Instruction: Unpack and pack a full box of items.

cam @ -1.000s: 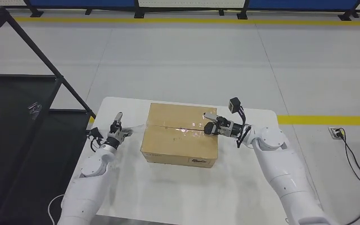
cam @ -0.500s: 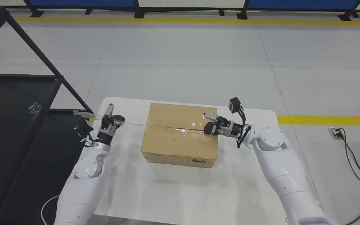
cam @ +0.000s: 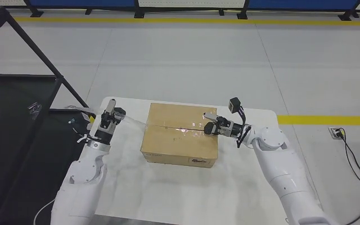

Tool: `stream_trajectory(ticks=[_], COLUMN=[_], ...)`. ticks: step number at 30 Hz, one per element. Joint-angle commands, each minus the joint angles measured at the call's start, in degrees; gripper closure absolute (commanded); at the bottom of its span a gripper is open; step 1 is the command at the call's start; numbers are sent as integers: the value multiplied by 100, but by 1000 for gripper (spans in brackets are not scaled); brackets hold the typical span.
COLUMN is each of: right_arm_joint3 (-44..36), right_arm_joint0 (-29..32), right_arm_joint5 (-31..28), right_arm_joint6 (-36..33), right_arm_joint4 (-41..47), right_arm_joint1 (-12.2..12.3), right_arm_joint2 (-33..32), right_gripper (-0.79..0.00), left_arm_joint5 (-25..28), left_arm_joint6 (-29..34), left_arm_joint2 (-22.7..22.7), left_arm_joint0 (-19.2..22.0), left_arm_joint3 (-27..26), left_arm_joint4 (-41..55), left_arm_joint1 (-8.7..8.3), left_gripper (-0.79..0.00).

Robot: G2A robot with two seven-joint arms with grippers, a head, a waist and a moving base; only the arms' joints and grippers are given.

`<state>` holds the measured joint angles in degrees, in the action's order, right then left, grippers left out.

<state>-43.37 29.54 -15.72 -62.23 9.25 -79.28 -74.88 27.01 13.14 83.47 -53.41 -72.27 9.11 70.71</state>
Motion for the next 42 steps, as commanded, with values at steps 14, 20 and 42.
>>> stream_trajectory(ticks=[14,20,42], right_arm_joint3=[0,0,-2043], right_arm_joint0=[0,0,1329], right_arm_joint5=[0,0,58], right_arm_joint6=[0,0,439], right_arm_joint4=[0,0,-168], right_arm_joint1=[0,0,338], right_arm_joint2=[0,0,-619], right_gripper=[-785,-785,-785], left_arm_joint5=[-126,-170,-328], left_arm_joint6=[91,8,-96], left_arm_joint2=[-262,-458,-936], left_arm_joint0=[-15,5,160], left_arm_joint3=[-570,-664,-486], left_arm_joint4=[-304,-530,-758], left_arm_joint1=[40,76,207], left_gripper=[-785,-785,-785])
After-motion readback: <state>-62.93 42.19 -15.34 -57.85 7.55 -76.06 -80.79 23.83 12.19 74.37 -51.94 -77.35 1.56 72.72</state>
